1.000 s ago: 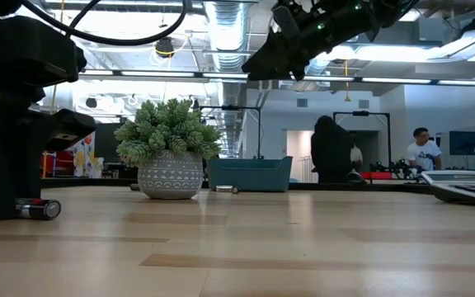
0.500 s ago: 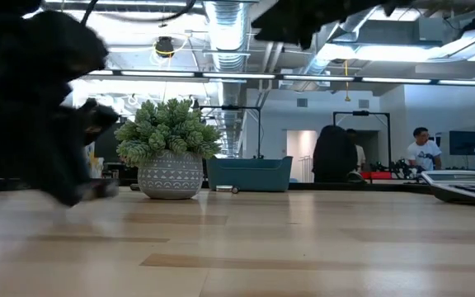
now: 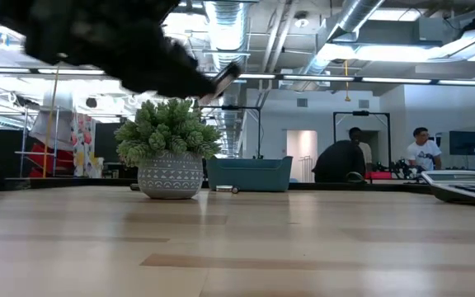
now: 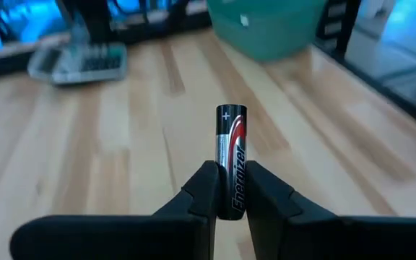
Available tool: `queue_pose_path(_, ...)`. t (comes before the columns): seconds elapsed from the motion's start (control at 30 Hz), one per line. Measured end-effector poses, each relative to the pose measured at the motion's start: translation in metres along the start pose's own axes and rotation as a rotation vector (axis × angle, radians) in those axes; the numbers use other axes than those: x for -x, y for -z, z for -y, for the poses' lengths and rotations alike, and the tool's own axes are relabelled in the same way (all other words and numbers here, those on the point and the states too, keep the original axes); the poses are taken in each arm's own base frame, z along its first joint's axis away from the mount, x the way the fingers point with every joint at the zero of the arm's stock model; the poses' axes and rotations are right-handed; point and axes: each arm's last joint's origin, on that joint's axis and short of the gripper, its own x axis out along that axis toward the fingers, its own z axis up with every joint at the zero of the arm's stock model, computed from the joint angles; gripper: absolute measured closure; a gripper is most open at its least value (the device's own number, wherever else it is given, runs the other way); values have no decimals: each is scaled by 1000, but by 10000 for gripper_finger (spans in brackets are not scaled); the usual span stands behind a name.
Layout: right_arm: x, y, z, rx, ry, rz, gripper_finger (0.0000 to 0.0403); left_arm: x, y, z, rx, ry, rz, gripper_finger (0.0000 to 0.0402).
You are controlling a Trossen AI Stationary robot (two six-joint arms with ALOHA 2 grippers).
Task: Sort batteries
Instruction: Put the silver battery into the green bin
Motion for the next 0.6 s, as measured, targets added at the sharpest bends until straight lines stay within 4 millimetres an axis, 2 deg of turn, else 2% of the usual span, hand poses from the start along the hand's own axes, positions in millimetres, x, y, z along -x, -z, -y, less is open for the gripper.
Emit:
queue_pose_path(0.1,13,-6,-5,0,-31,9,188,-6,-16,-12,-17,10,44,361)
queue_pose_path(0.2,22,-11,-9,1,-57,23,188,-22,-31,-17,-49,16,66,361)
queue_pose_path(0.37,39,-20,-11,17,-77,75,188,-70,-46,-20,-79,67,52,361)
queue_pose_path(0.6,84,-40,0,-5,-70,203,188,-132,-76,-31,-99,143,130,361)
